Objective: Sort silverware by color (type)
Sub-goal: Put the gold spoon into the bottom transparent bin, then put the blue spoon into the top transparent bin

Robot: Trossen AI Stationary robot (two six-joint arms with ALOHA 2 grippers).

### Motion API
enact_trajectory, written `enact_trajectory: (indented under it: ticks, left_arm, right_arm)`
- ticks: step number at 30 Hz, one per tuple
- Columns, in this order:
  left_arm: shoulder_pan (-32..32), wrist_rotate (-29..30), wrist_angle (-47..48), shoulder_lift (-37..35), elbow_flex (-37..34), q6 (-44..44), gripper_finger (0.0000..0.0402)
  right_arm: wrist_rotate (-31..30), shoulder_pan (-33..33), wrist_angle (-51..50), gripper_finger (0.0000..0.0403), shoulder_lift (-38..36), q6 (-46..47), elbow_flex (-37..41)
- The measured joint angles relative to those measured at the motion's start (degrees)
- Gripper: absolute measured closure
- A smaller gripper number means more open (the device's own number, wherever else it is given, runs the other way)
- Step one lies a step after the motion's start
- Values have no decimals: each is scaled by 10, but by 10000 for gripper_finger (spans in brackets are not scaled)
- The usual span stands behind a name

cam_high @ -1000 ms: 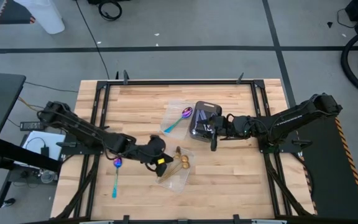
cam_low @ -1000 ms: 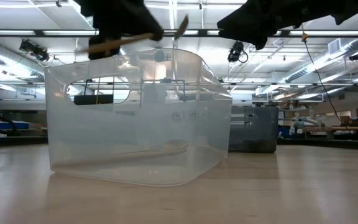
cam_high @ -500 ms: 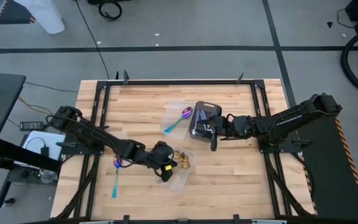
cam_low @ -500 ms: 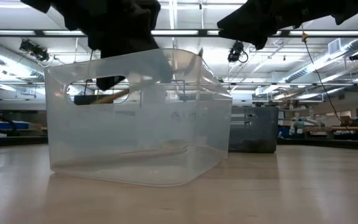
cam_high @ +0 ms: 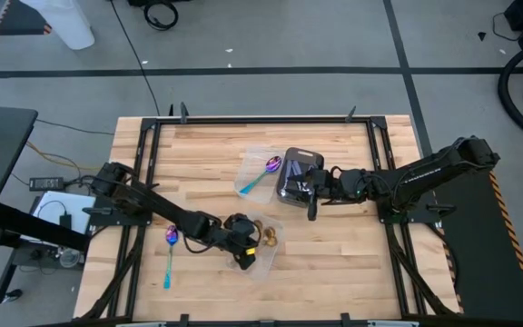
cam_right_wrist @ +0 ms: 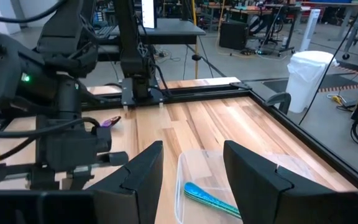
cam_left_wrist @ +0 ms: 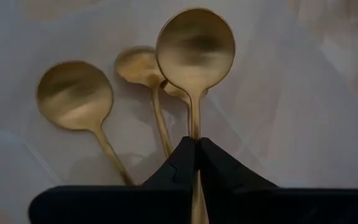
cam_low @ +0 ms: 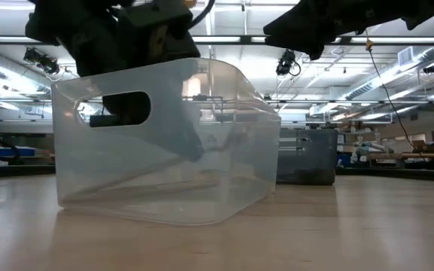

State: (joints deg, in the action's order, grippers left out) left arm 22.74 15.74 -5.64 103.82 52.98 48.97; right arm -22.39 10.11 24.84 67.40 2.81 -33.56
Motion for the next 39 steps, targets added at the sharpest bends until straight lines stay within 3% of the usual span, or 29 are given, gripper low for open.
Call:
enact_trajectory:
  ticks: [16,30,36,39]
  left_arm:
    - [-1,-1,-2,-6,0,13,267]
    - [-1,-20,4,-16,-1,-10,262]
    - [3,-38,42,-73,-1,-34,262]
    - [6,-76,91,-106,-1,-20,262]
  right_arm:
    - [0,0,-1,224,0,0,0]
    - [0,0,-1,224,0,0,0]
    - [0,0,-2,224,0,0,0]
    - [0,0,-2,224,0,0,0]
